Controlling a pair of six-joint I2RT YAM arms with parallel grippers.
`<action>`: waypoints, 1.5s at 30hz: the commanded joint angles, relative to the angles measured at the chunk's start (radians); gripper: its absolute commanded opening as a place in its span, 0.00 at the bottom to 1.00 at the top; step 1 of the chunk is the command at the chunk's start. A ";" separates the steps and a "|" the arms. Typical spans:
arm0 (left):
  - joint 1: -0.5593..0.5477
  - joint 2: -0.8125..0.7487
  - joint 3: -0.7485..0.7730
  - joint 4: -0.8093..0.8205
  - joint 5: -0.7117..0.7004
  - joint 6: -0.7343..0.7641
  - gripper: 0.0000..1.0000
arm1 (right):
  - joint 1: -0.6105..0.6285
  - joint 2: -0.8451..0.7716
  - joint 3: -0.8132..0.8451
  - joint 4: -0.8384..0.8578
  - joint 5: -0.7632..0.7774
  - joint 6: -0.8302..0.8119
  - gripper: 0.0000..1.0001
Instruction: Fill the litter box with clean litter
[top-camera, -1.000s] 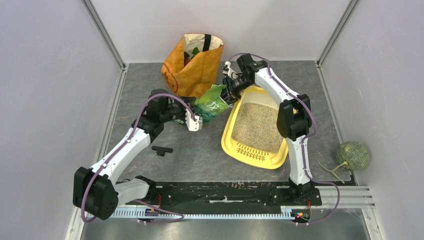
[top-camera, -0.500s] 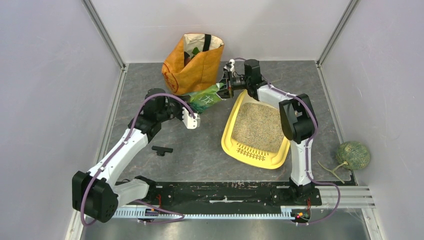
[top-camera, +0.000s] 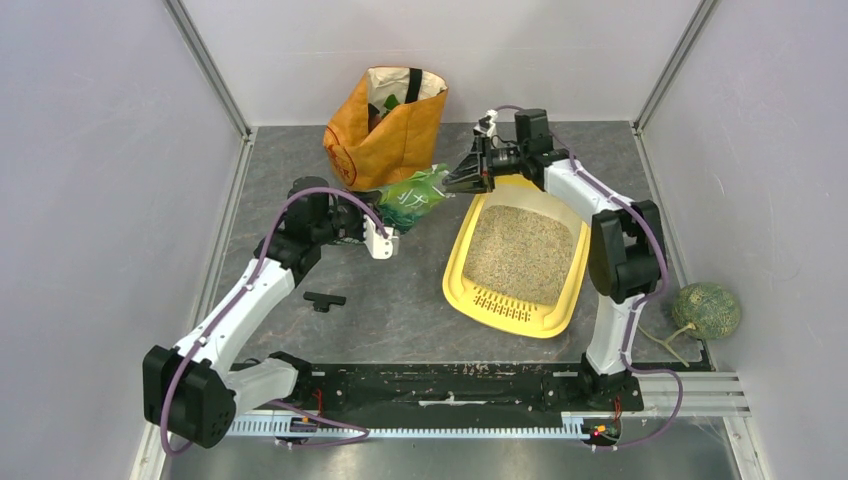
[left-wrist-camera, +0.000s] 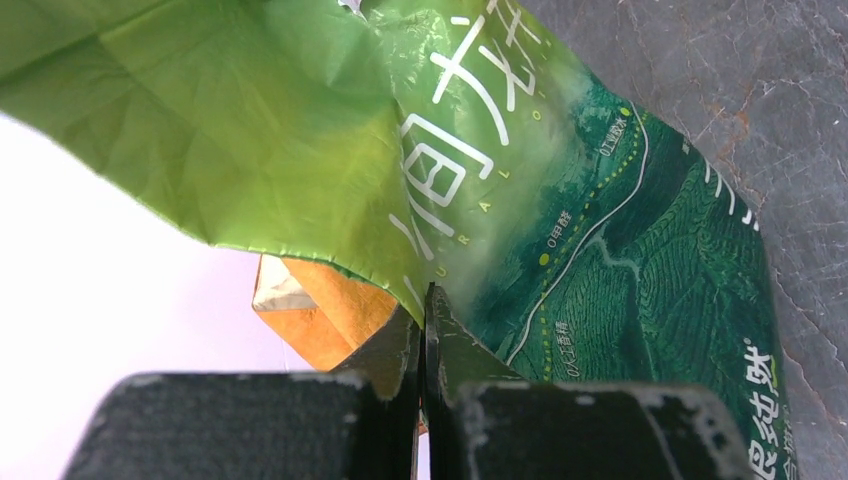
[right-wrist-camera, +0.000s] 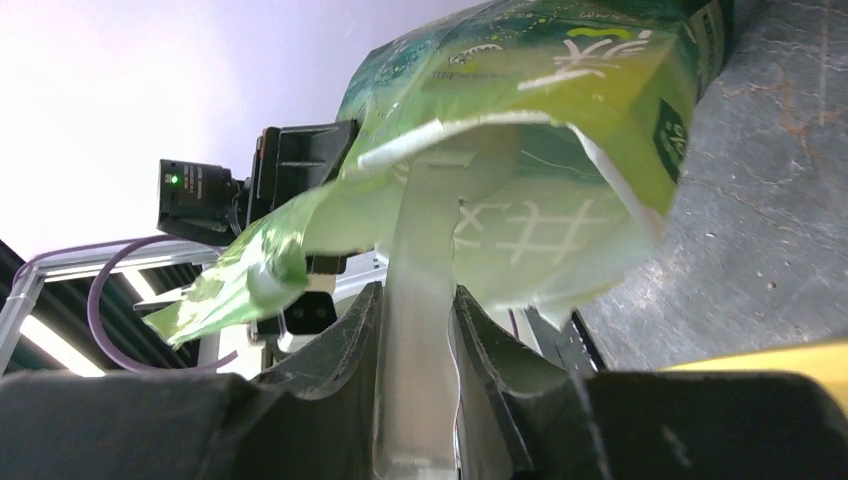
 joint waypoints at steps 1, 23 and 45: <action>0.004 0.004 0.060 0.152 0.075 -0.002 0.02 | -0.038 -0.109 -0.031 -0.051 -0.090 -0.096 0.00; 0.019 0.139 0.102 0.299 0.238 -0.023 0.02 | -0.207 -0.329 -0.204 -0.277 -0.113 -0.252 0.00; 0.021 0.202 0.126 0.288 0.262 0.010 0.02 | -0.374 -0.404 -0.196 -0.670 -0.156 -0.585 0.00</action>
